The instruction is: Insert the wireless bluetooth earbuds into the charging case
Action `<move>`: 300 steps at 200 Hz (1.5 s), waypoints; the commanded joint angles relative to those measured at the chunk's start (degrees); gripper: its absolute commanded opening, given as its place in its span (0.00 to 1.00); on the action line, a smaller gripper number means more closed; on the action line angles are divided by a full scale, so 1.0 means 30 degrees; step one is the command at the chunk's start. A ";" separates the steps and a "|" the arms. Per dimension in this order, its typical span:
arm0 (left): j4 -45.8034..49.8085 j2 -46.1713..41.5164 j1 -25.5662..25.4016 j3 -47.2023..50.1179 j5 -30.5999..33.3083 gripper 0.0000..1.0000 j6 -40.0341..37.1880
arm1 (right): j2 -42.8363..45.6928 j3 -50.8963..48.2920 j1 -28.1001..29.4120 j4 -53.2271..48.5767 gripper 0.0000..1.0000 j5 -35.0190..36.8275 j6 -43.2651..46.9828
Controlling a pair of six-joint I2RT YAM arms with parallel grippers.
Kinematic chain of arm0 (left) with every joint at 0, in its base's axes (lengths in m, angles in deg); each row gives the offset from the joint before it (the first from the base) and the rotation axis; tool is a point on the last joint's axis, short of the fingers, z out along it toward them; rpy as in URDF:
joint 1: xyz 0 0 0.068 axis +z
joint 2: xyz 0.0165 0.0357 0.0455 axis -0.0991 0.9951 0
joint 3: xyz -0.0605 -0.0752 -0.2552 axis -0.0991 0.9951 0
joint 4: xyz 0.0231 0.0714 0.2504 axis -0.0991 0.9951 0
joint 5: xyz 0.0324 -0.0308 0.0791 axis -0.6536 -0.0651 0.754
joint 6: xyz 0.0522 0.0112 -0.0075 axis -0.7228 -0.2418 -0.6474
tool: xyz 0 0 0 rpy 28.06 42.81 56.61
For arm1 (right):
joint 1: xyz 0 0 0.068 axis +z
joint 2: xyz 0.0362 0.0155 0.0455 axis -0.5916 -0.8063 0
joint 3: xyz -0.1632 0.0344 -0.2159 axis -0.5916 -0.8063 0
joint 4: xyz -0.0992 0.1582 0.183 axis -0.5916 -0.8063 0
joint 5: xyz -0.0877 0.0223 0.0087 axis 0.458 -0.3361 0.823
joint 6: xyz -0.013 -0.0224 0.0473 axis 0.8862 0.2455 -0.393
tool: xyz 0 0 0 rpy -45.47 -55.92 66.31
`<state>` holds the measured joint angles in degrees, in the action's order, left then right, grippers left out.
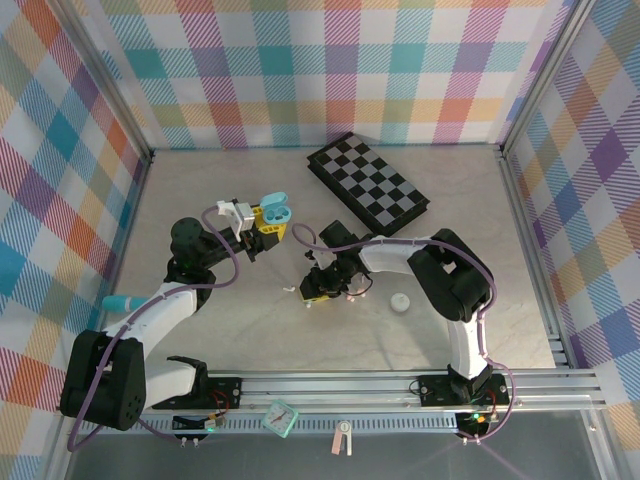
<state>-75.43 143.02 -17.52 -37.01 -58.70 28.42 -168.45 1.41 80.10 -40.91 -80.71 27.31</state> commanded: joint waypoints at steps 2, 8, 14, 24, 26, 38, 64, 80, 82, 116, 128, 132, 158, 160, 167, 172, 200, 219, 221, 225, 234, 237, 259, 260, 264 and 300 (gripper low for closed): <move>-0.1207 -0.0373 0.0283 0.0103 -0.0471 0.36 0.0094 | -0.0972 0.0023 0.0272 -0.0275 0.36 0.0054 -0.0215; -0.1207 -0.0356 0.0279 0.0102 -0.0464 0.36 0.0094 | -0.1049 0.0054 0.0298 -0.0351 0.35 0.0093 -0.0216; -0.1229 -0.0380 0.0275 0.0100 -0.0468 0.36 0.0094 | -0.1118 0.0077 0.0301 -0.0382 0.34 0.0125 -0.0216; -0.1236 -0.0356 0.0280 0.0104 -0.0466 0.36 0.0094 | -0.1188 0.0110 0.0325 -0.0410 0.32 0.0184 -0.0245; -0.1236 -0.0368 0.0282 0.0088 -0.0472 0.36 0.0101 | -0.1208 0.0112 0.0329 -0.0429 0.32 0.0184 -0.0245; -0.1237 -0.0356 0.0271 0.0104 -0.0486 0.36 0.0097 | -0.1266 0.0137 0.0374 -0.0428 0.30 0.0213 -0.0285; -0.1237 -0.0356 0.0281 0.0102 -0.0456 0.36 0.0116 | -0.1266 0.0143 0.0389 -0.0573 0.28 0.0388 -0.0300; -0.1237 -0.0355 0.0283 0.0132 -0.0444 0.36 0.0106 | -0.1106 0.0059 0.0389 -0.0631 0.27 0.0518 -0.0336; -0.1237 -0.0353 0.0283 0.0132 -0.0451 0.36 0.0097 | -0.1078 0.0056 0.0389 -0.0631 0.26 0.0531 -0.0334; -0.1237 -0.0360 0.0283 0.0102 -0.0446 0.36 0.0123 | 0.0003 -0.0200 0.0388 -0.0971 0.23 0.1519 -0.0450; -0.1236 -0.0375 0.0282 0.0084 -0.0448 0.36 0.0102 | 0.0548 -0.0321 0.0388 -0.1134 0.22 0.2135 -0.0450; -0.1237 -0.0363 0.0268 0.0085 -0.0428 0.36 0.0098 | 0.0730 -0.0348 0.0389 -0.1206 0.22 0.2352 -0.0450; -0.1266 -0.0350 0.0281 0.0102 -0.0461 0.36 0.0094 | 0.1498 -0.0381 0.0366 -0.1769 0.20 0.3316 -0.0370; -0.1266 -0.0330 0.0283 0.0088 -0.0441 0.36 0.0094 | 0.1521 -0.0369 0.0361 -0.1780 0.20 0.3355 -0.0372; -0.1295 -0.0309 0.0283 0.0102 -0.0433 0.36 0.0093 | 0.1686 -0.0385 0.0359 -0.1847 0.19 0.3533 -0.0434; -0.1295 -0.0302 0.0283 0.0080 -0.0428 0.36 0.0094 | 0.1805 -0.0409 0.0317 -0.1897 0.19 0.3690 -0.0457; -0.1252 -0.0310 0.0268 0.0095 -0.0348 0.36 -0.0019 | 0.2624 -0.0581 0.0125 -0.2209 0.18 0.4903 -0.0971; -0.1008 -0.0386 0.0281 0.0073 -0.0257 0.36 -0.0254 | 0.3435 -0.0805 -0.0158 -0.2526 0.18 0.6099 -0.1503; -0.0967 -0.0398 0.0283 0.0073 -0.0236 0.36 -0.0271 | 0.3522 -0.0834 -0.0202 -0.2555 0.18 0.6219 -0.1556; -0.0945 -0.0409 0.0283 0.0073 -0.0252 0.36 -0.0311 | 0.3688 -0.0878 -0.0265 -0.2628 0.19 0.6509 -0.1708; -0.0929 -0.0402 0.0275 0.0073 -0.0222 0.36 -0.0369 | 0.4024 -0.0969 -0.0402 -0.2833 0.18 0.7203 -0.1927; -0.0898 -0.0388 0.0282 0.0069 -0.0236 0.36 -0.0374 | 0.4113 -0.0996 -0.0413 -0.2957 0.18 0.7408 -0.2001; -0.0872 -0.0413 0.0261 0.0066 -0.0202 0.35 -0.0477 | 0.4705 -0.0899 -0.0578 -0.3995 0.18 0.9697 -0.2632; -0.0864 -0.0412 0.0272 0.0069 -0.0201 0.35 -0.0484 | 0.4733 -0.0891 -0.0593 -0.4027 0.18 0.9789 -0.2669; -0.0831 -0.0415 0.0279 0.0073 -0.0178 0.35 -0.0517 | 0.4797 -0.0869 -0.0641 -0.4240 0.18 1.0167 -0.2863; -0.0554 -0.0382 0.0211 0.0073 -0.0077 0.35 -0.0734 | 0.5516 -0.0594 -0.0907 -0.5415 0.18 1.2153 -0.4681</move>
<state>-75.41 143.02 -17.52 -37.01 -58.52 27.92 -154.11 -0.82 77.79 -52.31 -50.81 18.29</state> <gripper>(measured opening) 0.360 0.186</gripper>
